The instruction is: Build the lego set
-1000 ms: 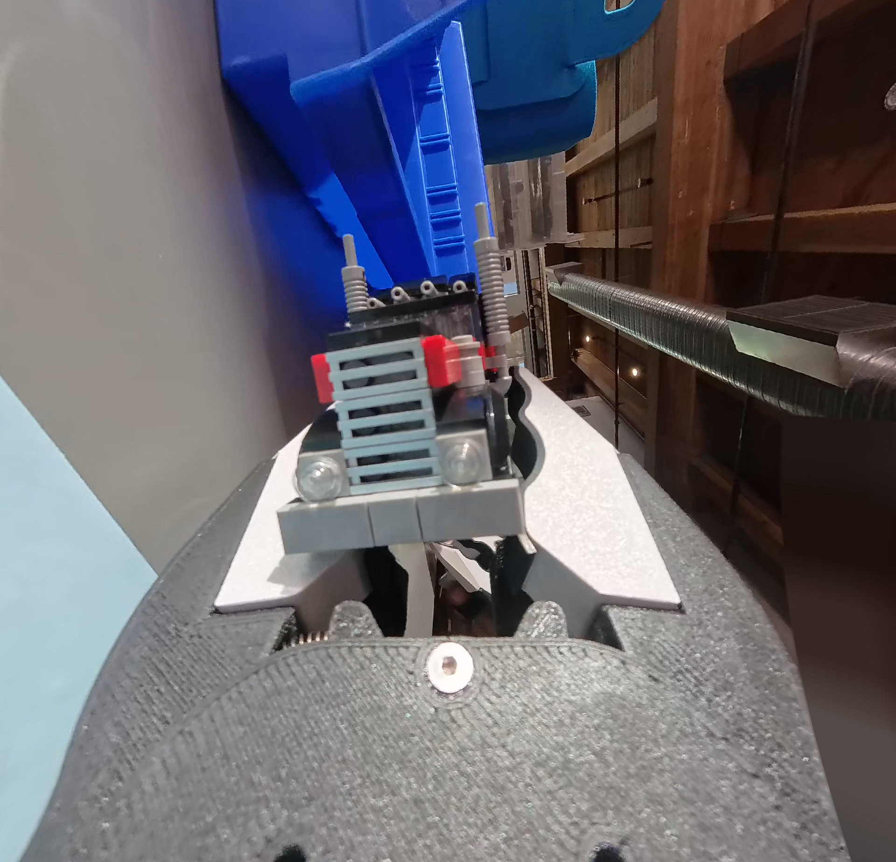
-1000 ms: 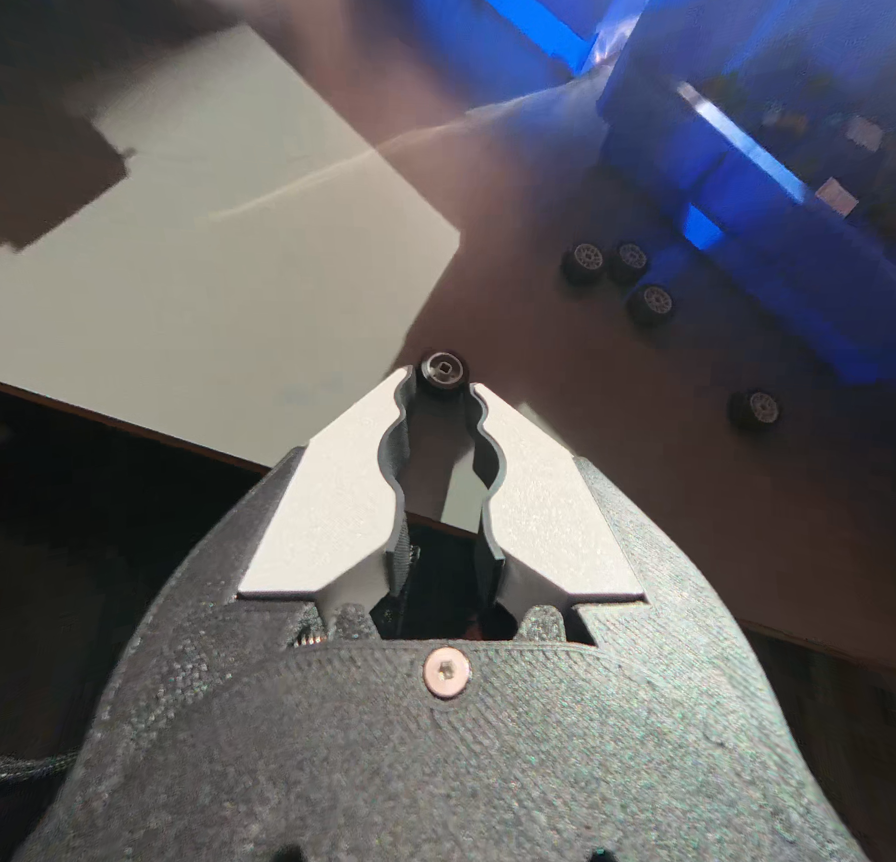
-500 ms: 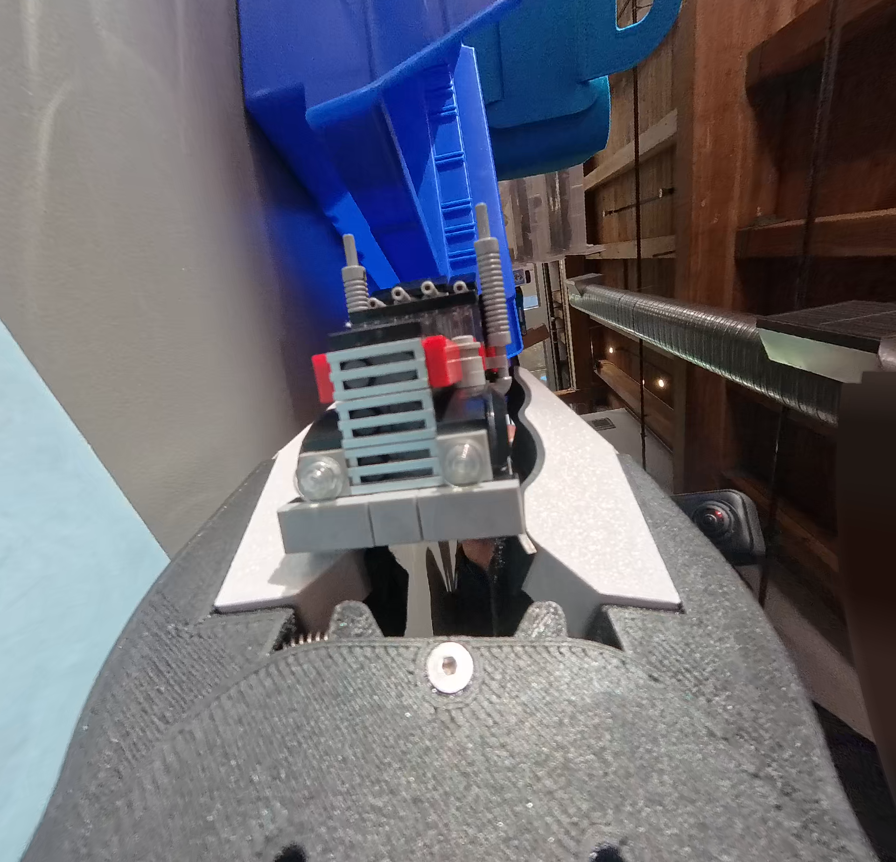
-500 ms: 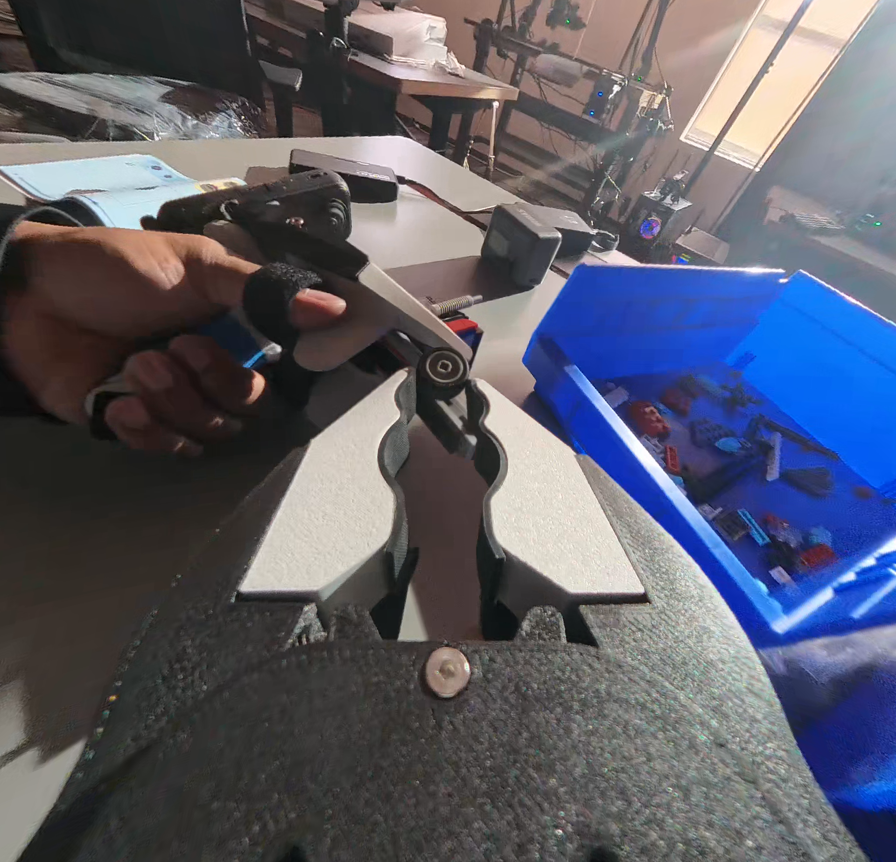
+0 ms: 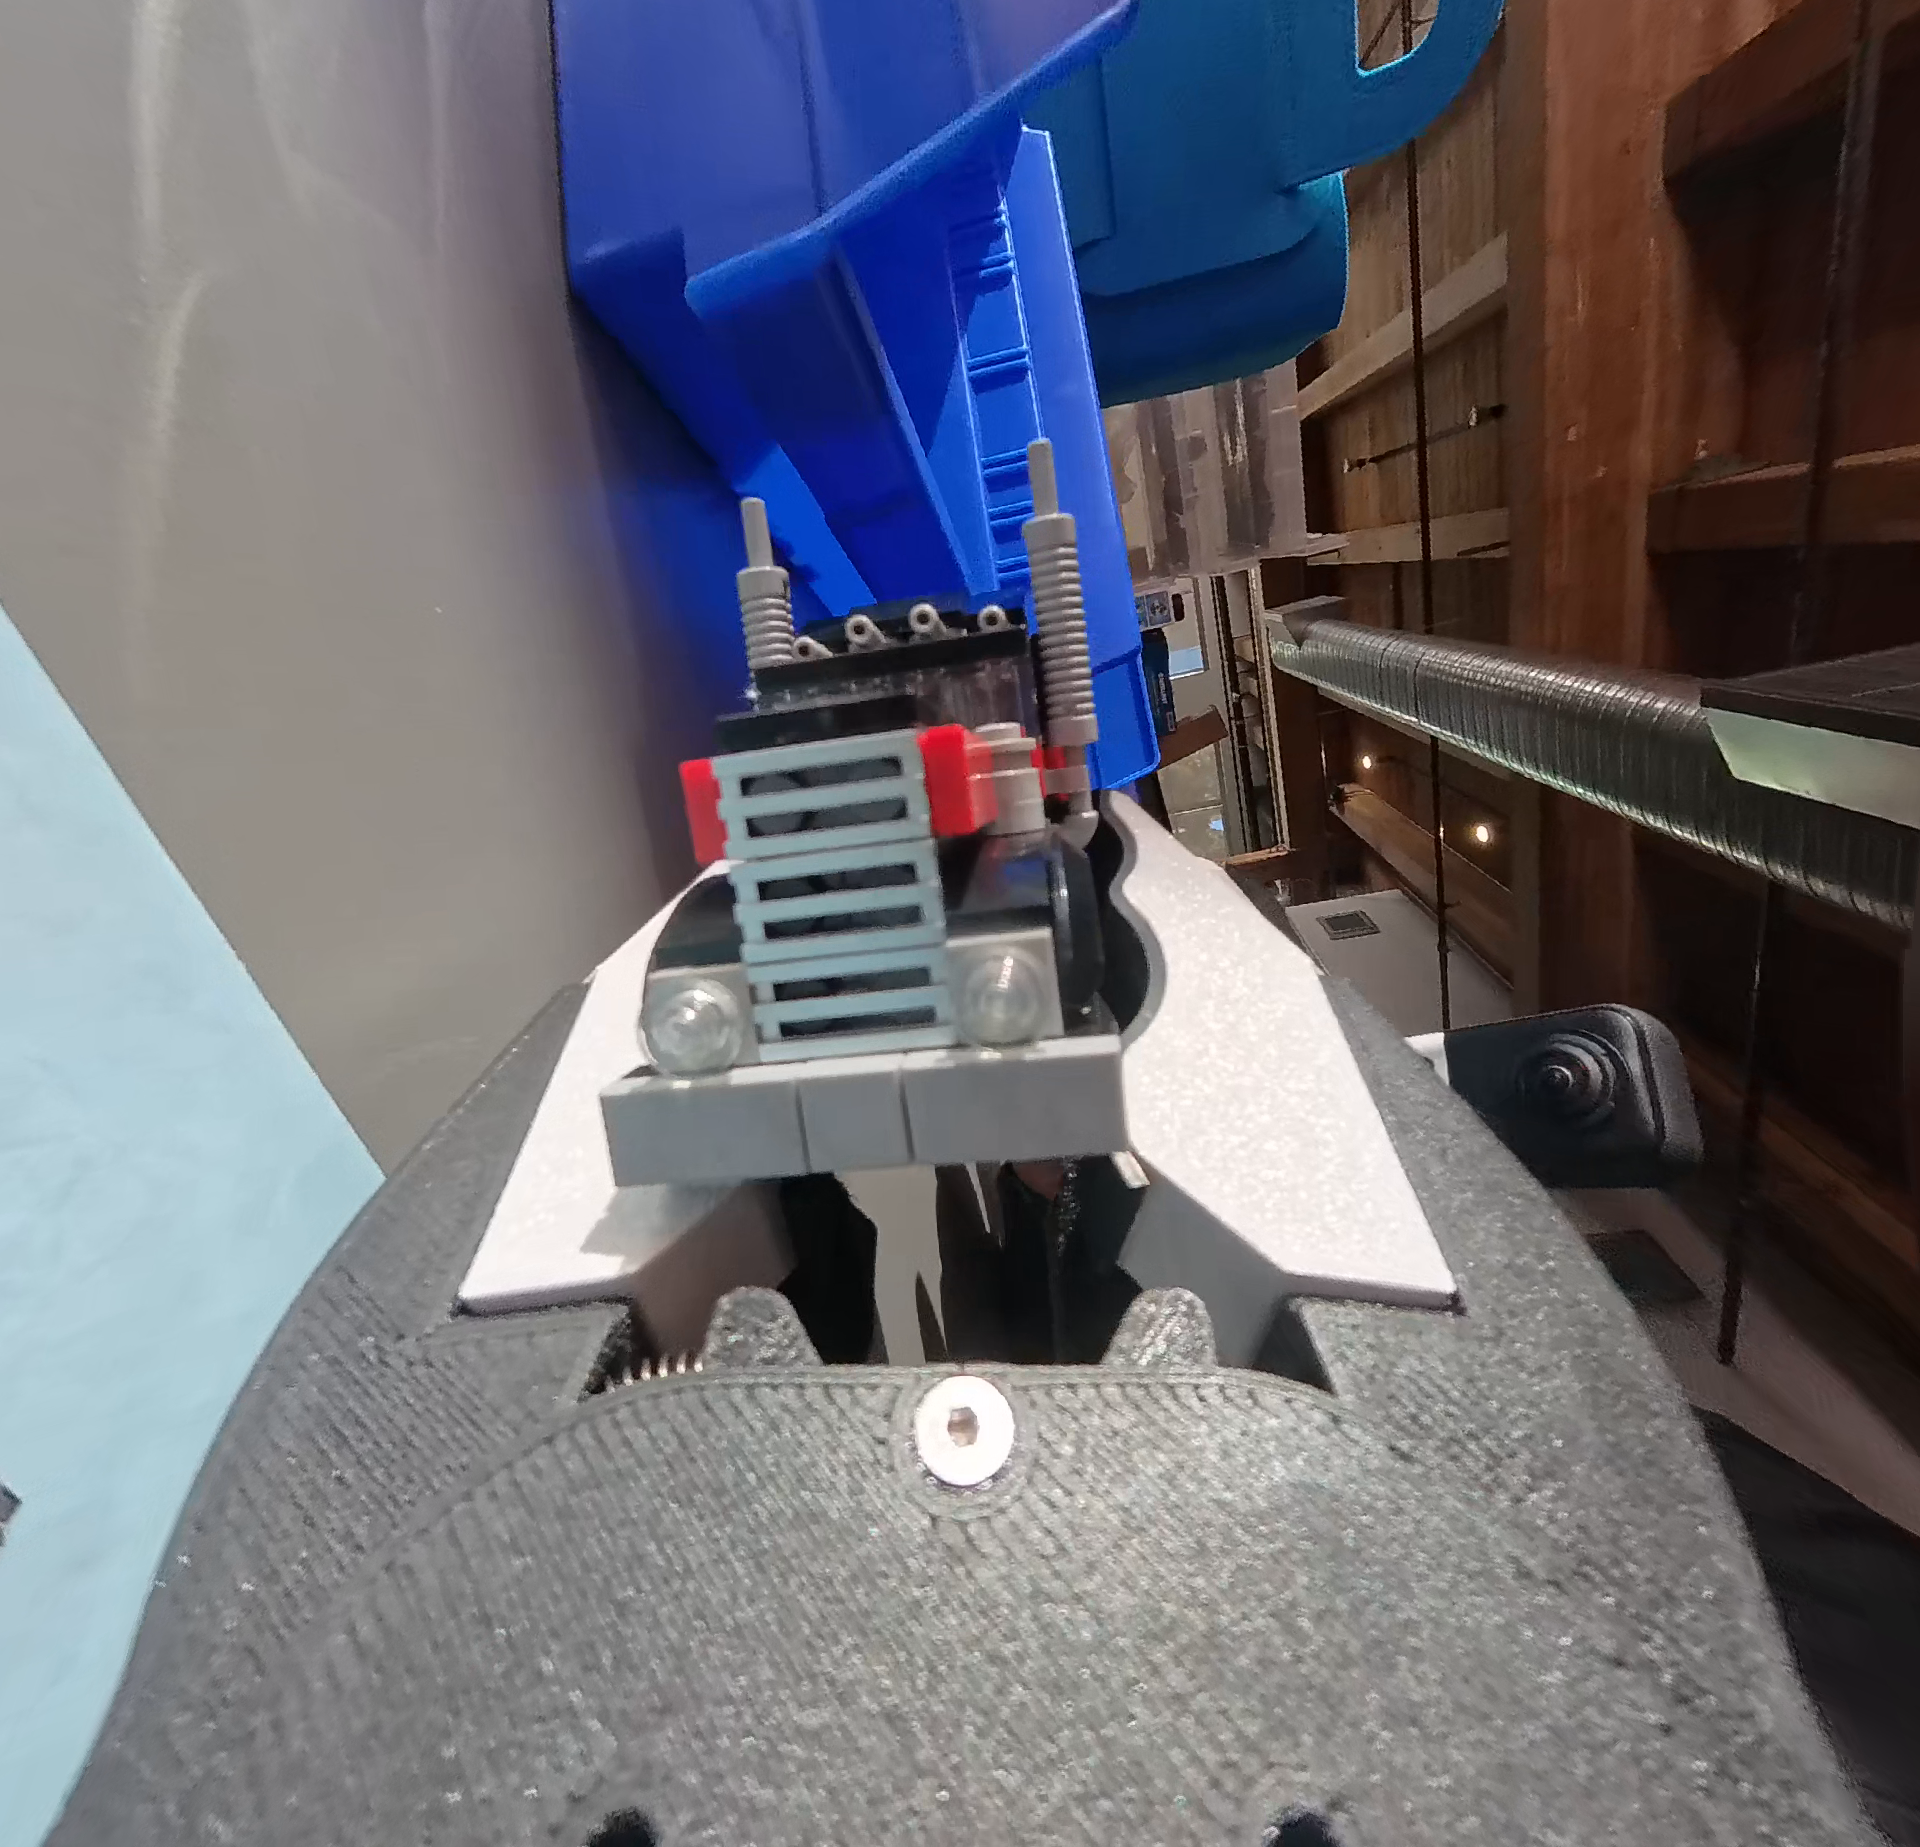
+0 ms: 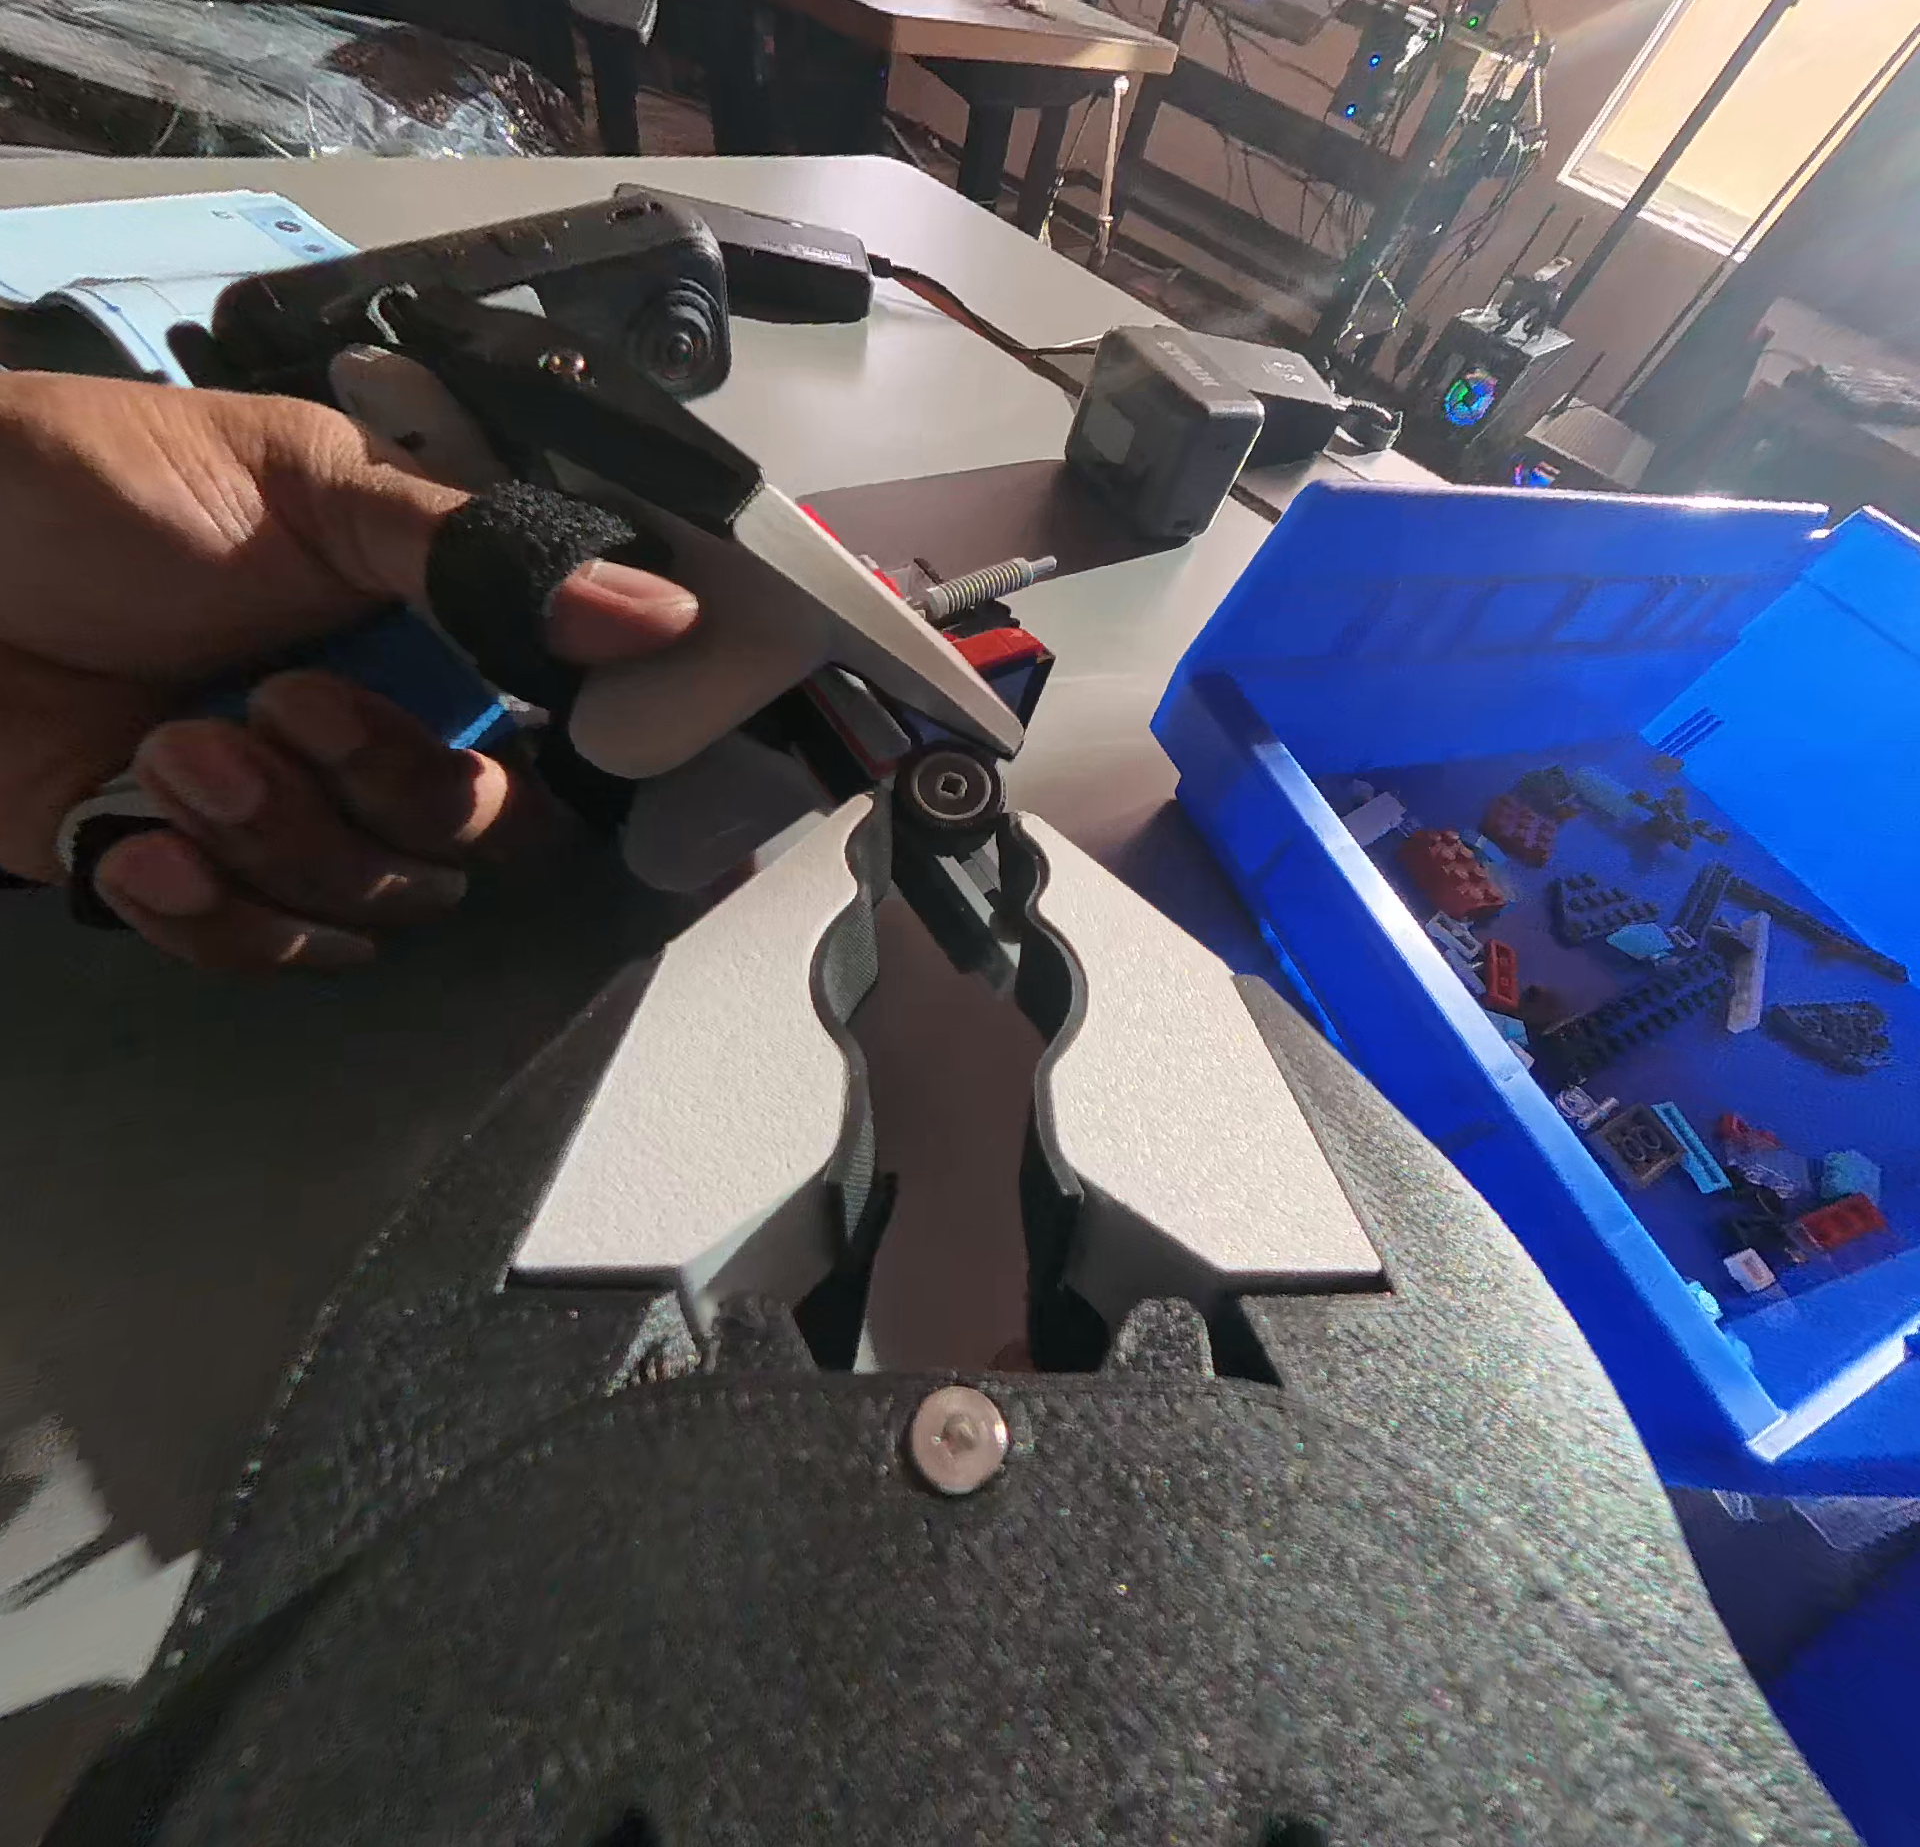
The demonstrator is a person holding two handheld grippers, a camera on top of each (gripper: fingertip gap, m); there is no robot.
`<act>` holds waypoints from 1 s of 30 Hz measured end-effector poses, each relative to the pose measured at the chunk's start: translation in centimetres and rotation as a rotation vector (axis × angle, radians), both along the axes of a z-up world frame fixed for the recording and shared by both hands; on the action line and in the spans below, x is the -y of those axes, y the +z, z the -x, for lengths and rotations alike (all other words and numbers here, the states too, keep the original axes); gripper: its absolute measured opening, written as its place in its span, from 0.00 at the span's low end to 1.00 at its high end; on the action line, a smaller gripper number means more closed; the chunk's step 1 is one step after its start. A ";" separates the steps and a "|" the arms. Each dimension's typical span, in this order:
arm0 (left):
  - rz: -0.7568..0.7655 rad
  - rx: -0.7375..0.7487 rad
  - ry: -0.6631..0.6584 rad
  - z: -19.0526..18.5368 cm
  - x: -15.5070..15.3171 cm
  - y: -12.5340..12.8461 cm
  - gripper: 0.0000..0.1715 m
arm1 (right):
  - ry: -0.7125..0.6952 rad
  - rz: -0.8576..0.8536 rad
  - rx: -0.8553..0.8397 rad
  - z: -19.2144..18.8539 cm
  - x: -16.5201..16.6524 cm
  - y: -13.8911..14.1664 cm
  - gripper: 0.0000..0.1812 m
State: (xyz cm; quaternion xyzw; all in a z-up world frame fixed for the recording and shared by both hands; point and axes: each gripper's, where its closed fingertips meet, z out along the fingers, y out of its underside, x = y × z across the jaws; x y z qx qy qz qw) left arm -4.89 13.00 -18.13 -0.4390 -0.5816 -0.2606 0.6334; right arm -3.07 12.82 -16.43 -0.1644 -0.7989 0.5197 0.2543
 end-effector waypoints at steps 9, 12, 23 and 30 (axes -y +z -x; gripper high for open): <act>0.011 -0.011 -0.015 -0.2 -0.2 0.1 0.30 | 0.048 -0.024 0.095 -0.1 0.0 -0.1 0.12; -0.008 -0.004 -0.027 -0.3 -0.2 0.2 0.29 | 0.060 -0.024 0.098 -0.2 0.0 -0.1 0.13; -0.060 0.005 -0.028 -0.1 0.0 0.5 0.30 | 0.053 0.025 0.142 0.0 0.1 -0.1 0.12; -0.059 0.007 -0.022 -0.1 0.1 0.5 0.30 | 0.024 0.151 0.226 0.0 -0.6 0.7 0.21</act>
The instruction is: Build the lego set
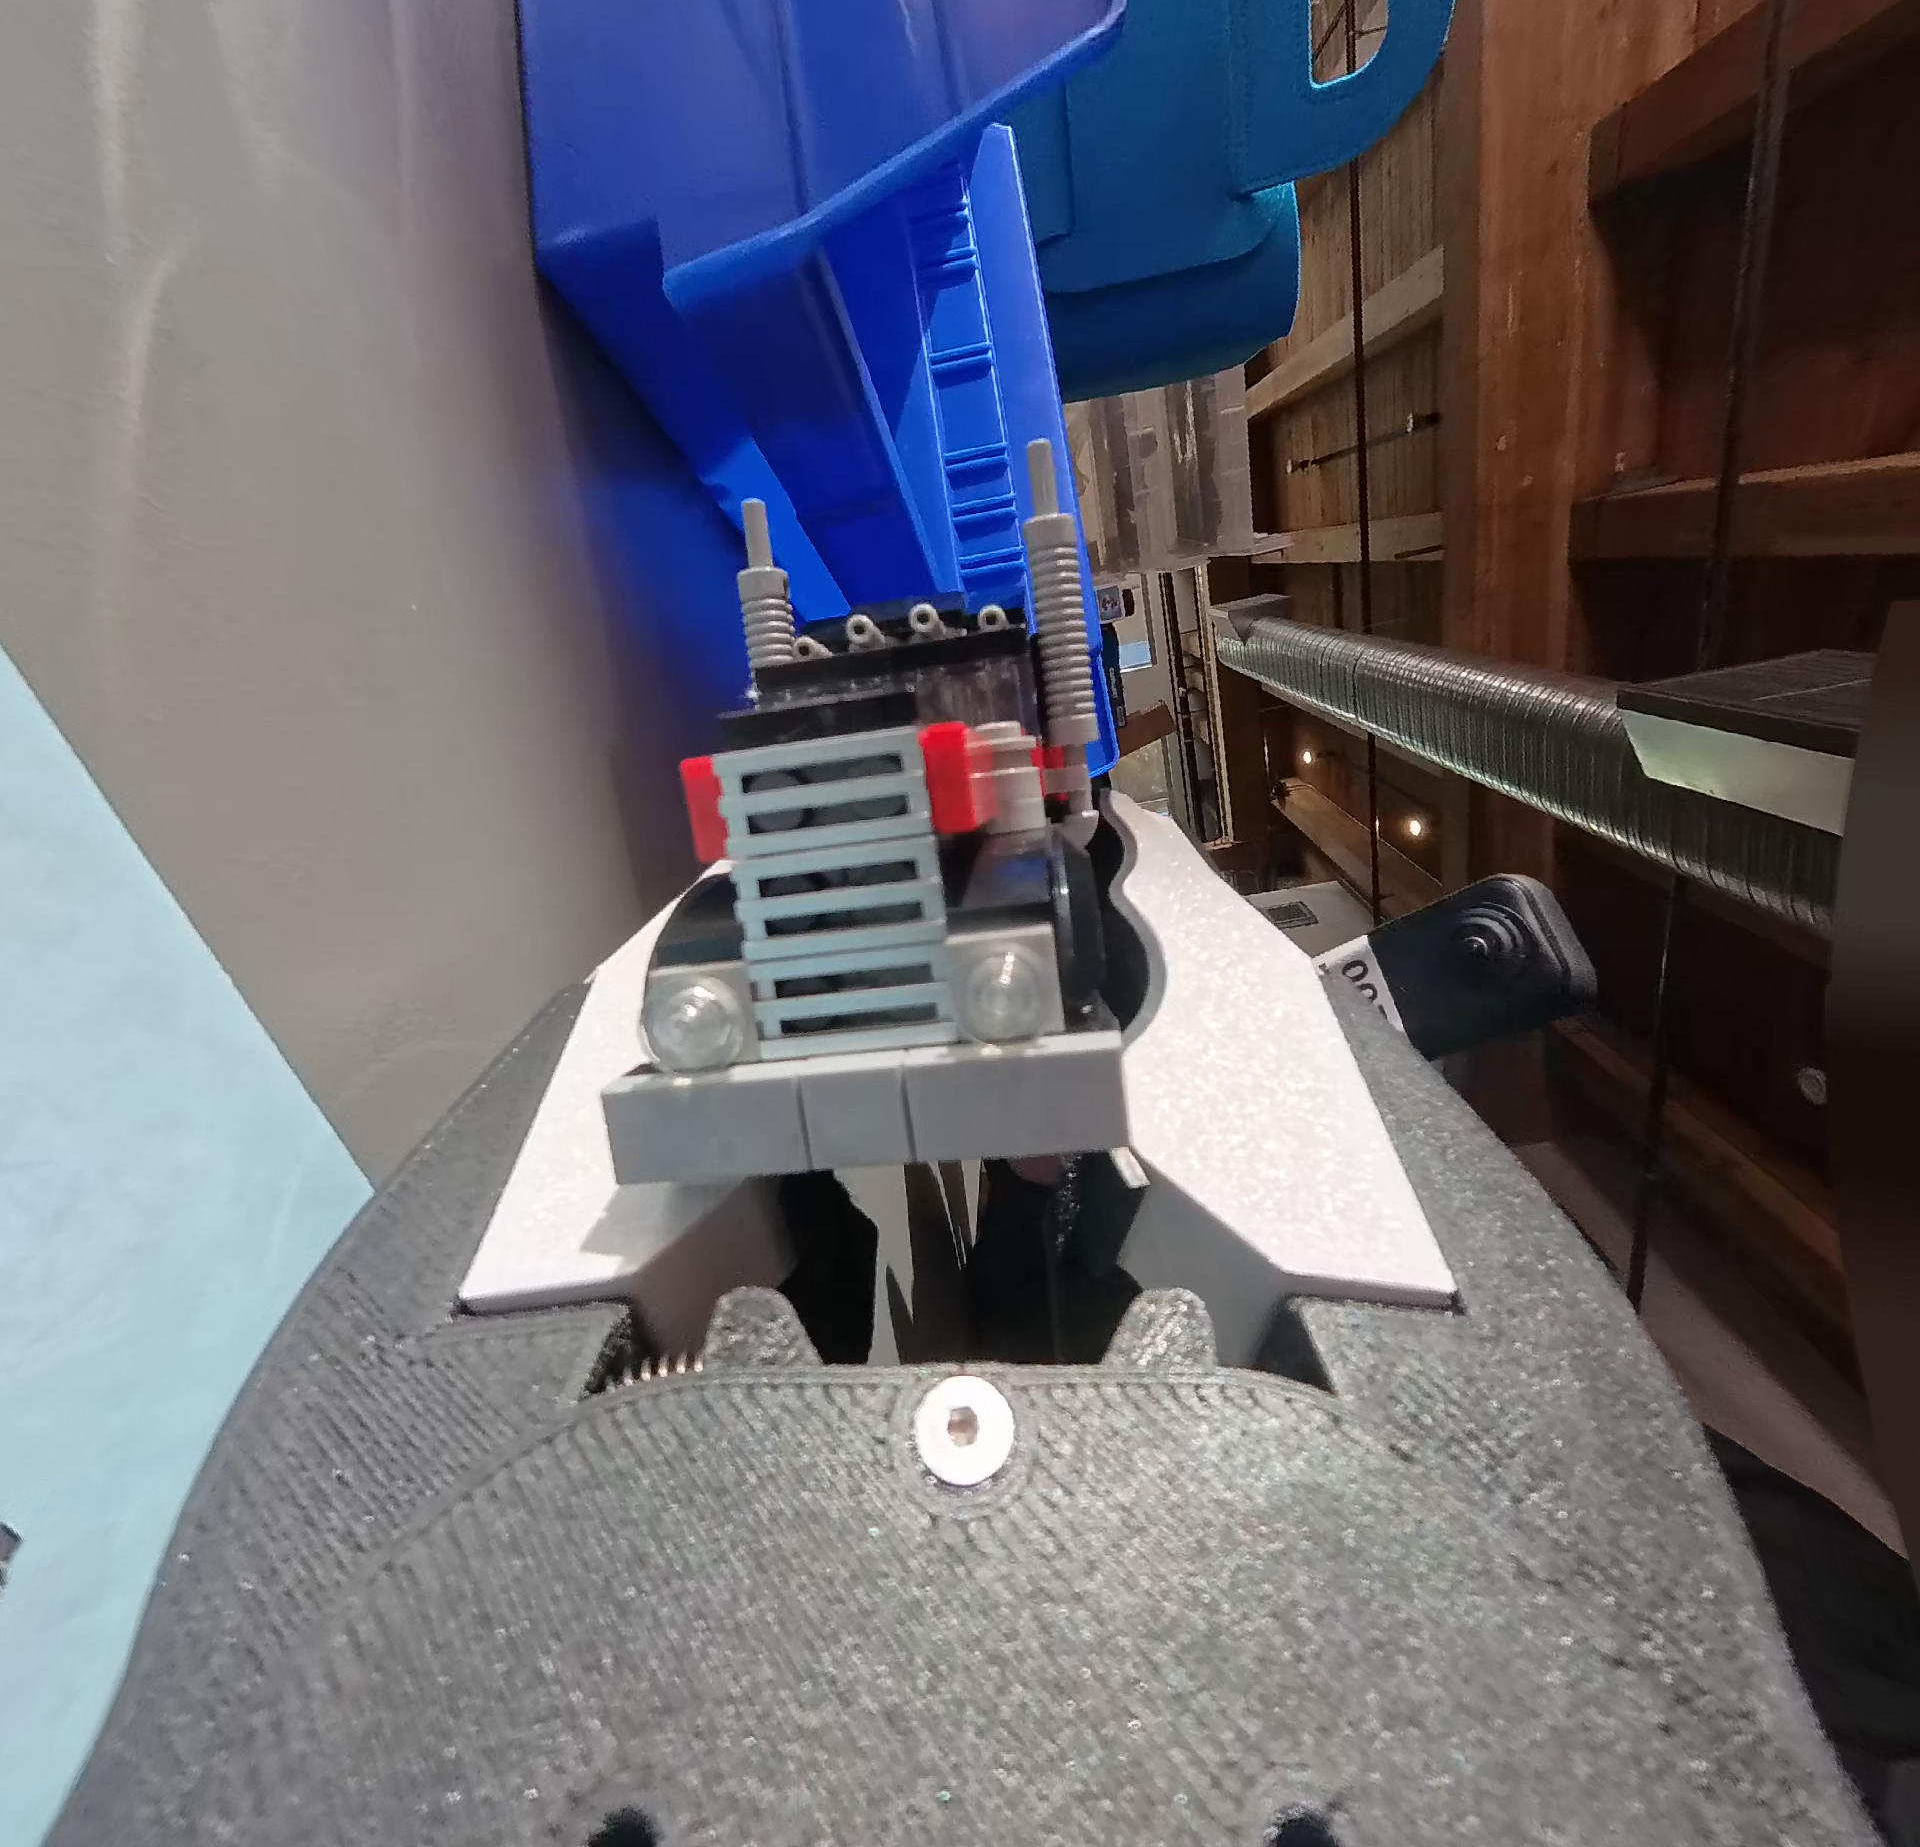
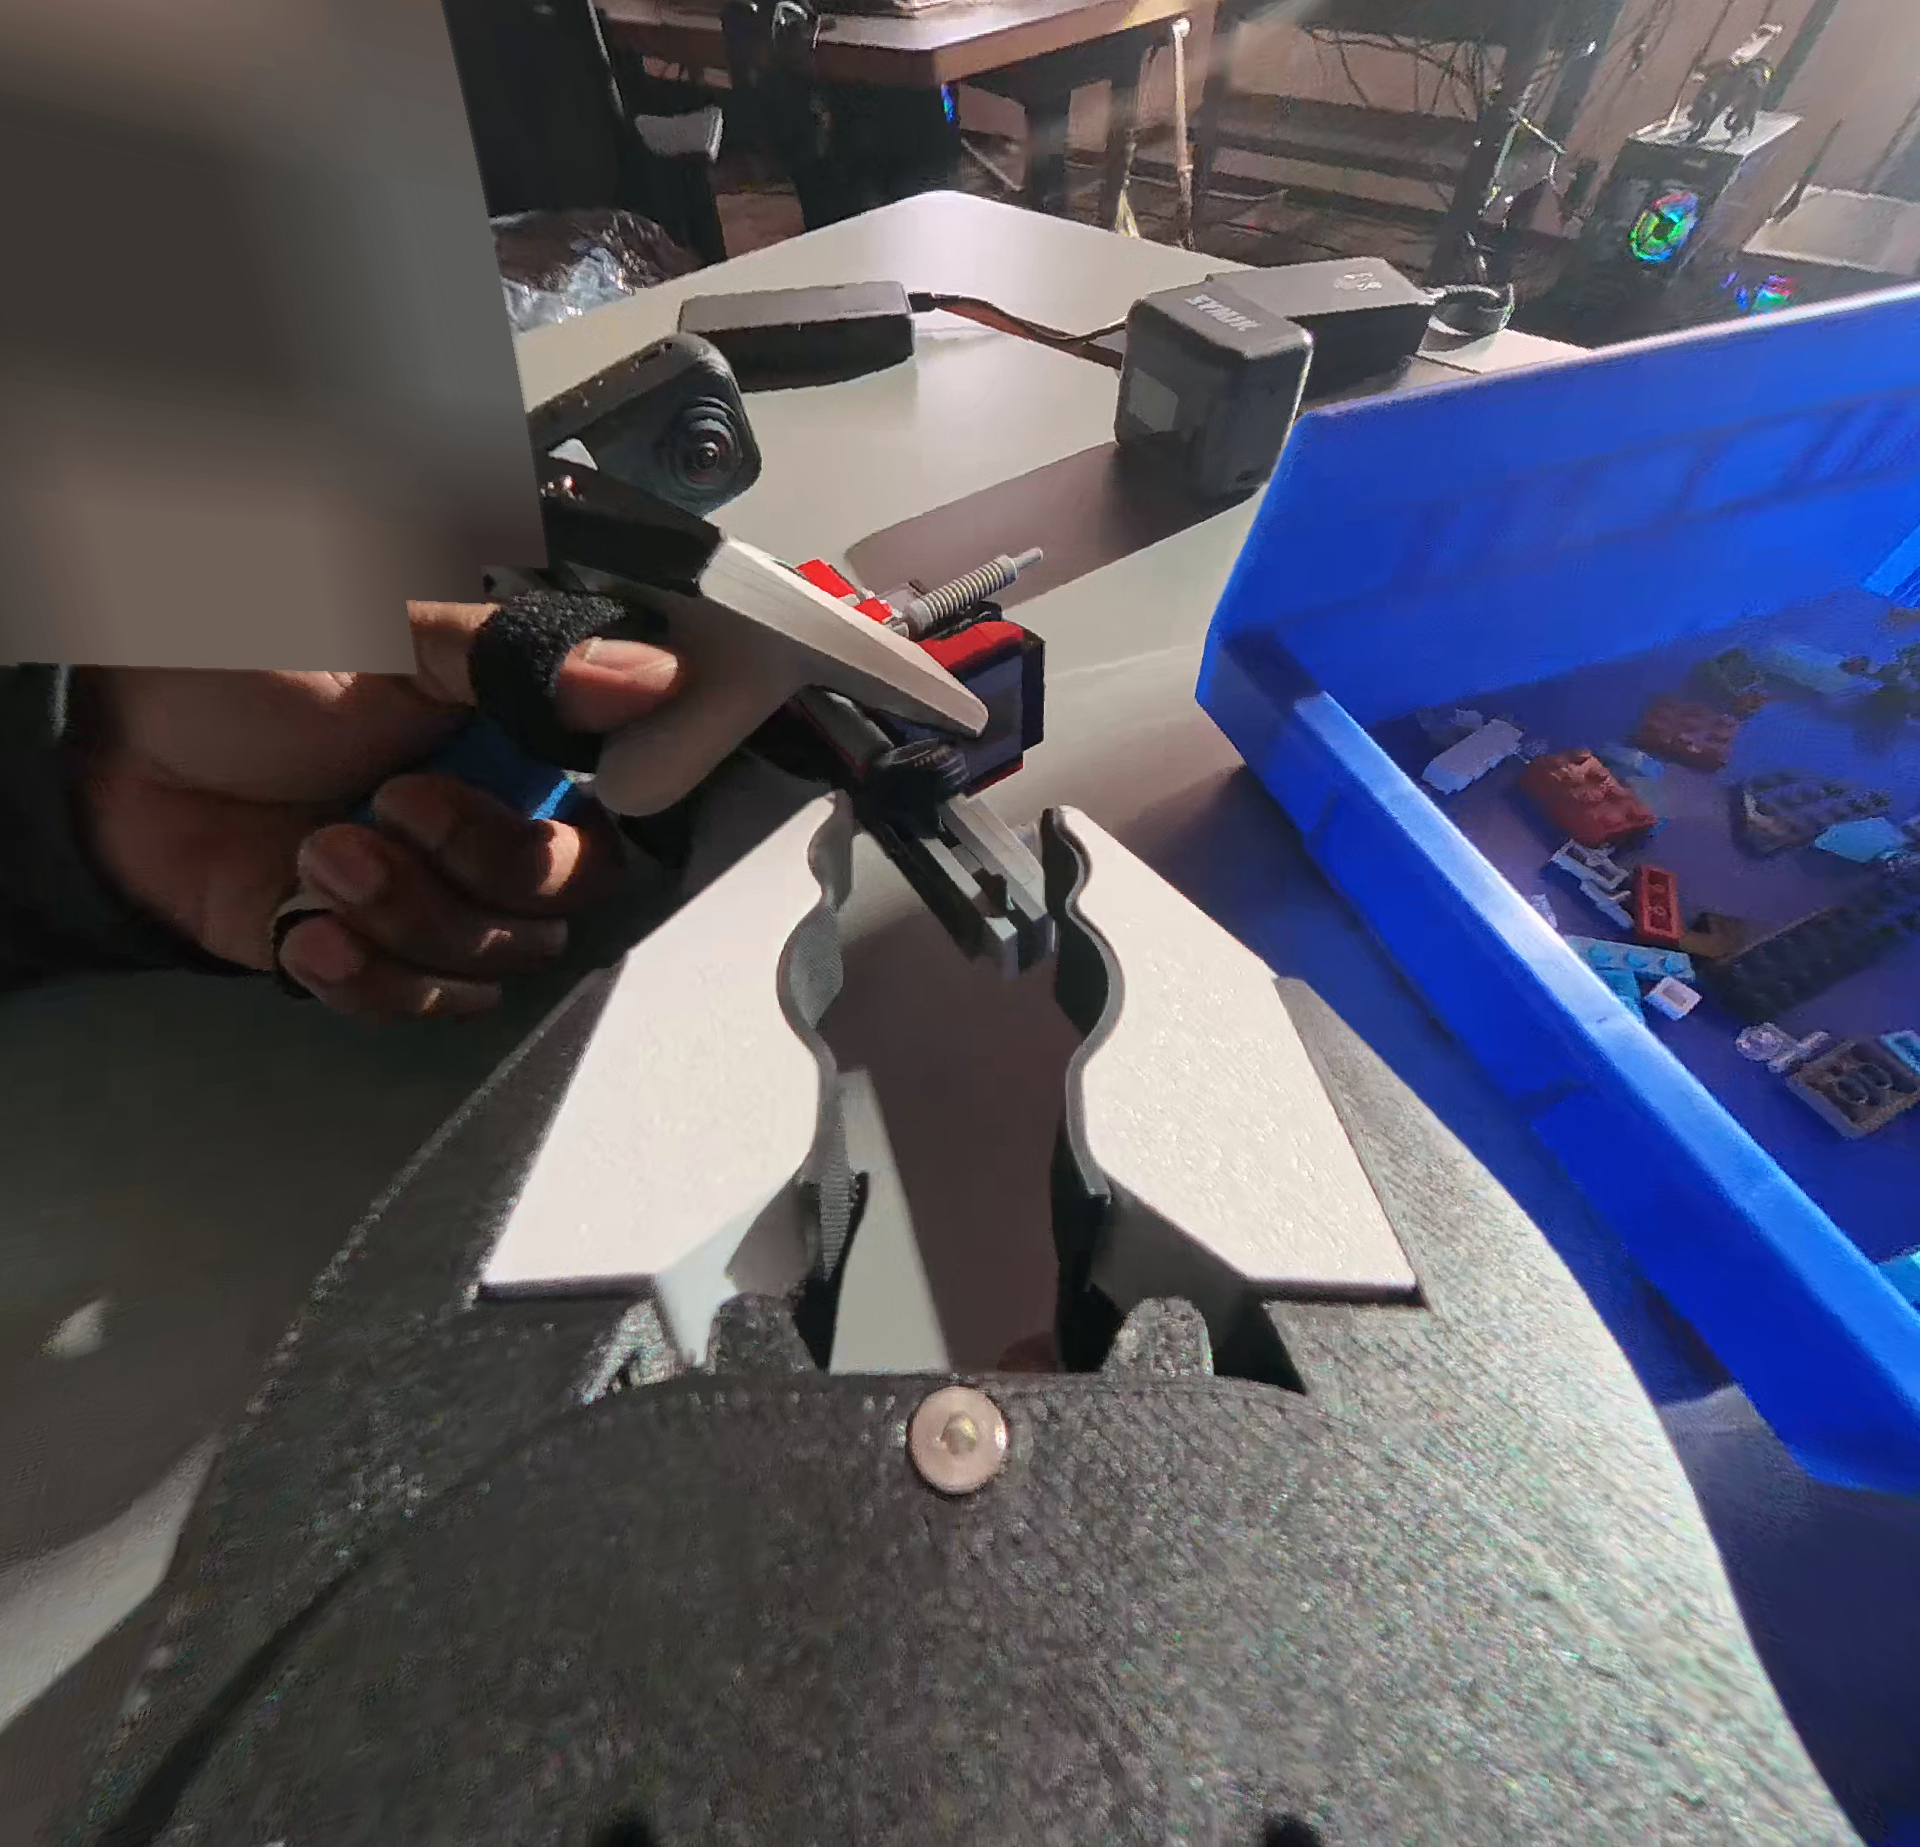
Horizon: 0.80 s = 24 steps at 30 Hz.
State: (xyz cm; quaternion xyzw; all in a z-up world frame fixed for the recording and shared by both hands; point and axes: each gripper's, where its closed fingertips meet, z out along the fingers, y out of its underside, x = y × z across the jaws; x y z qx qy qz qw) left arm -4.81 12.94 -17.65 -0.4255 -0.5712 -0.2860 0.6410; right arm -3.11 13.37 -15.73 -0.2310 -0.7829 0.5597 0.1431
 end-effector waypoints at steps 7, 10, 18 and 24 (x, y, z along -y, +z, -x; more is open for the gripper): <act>0.026 -0.016 0.008 0.0 0.0 0.0 0.30 | -0.114 0.205 0.232 0.3 -0.6 -0.2 0.32; 0.025 -0.017 0.006 -0.1 -0.1 0.0 0.30 | -0.166 0.157 0.218 0.7 -0.9 -1.3 0.31; 0.016 -0.009 0.035 0.3 0.4 0.0 0.30 | -0.333 0.104 -0.008 -2.9 -5.8 -0.2 0.34; 0.010 -0.006 0.018 0.1 0.0 0.0 0.30 | -0.461 -0.319 -0.032 -9.3 -12.9 -4.6 0.24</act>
